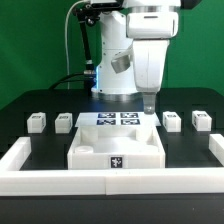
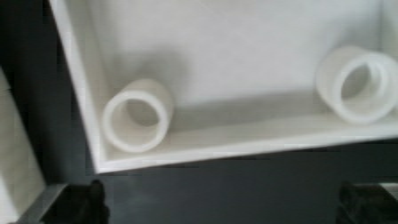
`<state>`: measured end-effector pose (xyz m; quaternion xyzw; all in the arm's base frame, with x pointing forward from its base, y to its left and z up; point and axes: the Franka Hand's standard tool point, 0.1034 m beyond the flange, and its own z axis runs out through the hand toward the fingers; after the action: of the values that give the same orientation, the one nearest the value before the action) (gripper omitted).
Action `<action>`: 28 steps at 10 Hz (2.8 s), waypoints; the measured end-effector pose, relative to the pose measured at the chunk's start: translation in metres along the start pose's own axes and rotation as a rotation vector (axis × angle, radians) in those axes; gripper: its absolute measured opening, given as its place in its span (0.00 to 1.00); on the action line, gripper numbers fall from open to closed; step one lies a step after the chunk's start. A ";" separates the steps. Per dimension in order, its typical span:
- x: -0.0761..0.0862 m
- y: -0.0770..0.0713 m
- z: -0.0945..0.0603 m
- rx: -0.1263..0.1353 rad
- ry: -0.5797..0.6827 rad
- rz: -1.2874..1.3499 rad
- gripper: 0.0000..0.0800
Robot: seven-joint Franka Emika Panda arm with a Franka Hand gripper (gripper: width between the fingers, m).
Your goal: Assemble square table
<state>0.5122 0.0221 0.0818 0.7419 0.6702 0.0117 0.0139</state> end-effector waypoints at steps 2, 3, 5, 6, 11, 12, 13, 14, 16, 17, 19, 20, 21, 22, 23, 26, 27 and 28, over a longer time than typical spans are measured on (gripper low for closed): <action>-0.014 -0.011 0.012 -0.005 0.003 -0.035 0.81; -0.025 -0.013 0.015 -0.001 0.003 -0.012 0.81; -0.025 -0.013 0.015 -0.001 0.001 -0.006 0.81; -0.026 -0.013 0.015 -0.001 0.000 -0.005 0.81; -0.036 -0.059 0.039 0.001 0.012 0.009 0.81; -0.039 -0.069 0.047 0.003 0.017 0.013 0.81; -0.038 -0.074 0.052 0.006 0.020 0.014 0.81; -0.039 -0.075 0.057 0.011 0.021 0.015 0.81; -0.039 -0.079 0.066 0.023 0.023 0.022 0.81; -0.039 -0.078 0.066 0.023 0.023 0.022 0.67; -0.038 -0.078 0.066 0.023 0.024 0.024 0.50; -0.038 -0.078 0.066 0.023 0.024 0.024 0.26; -0.038 -0.078 0.066 0.023 0.024 0.024 0.10; -0.039 -0.079 0.066 0.024 0.023 0.026 0.07; -0.039 -0.079 0.066 0.024 0.023 0.026 0.07; -0.039 -0.079 0.066 0.024 0.023 0.026 0.07; -0.039 -0.079 0.066 0.024 0.023 0.026 0.07; -0.039 -0.079 0.066 0.024 0.023 0.026 0.07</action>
Offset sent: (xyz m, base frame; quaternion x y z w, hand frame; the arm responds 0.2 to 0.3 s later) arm 0.0000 0.0000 0.0000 0.0000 0.0000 0.0000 1.0000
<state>0.4325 -0.0090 0.0131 0.7506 0.6607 0.0125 -0.0029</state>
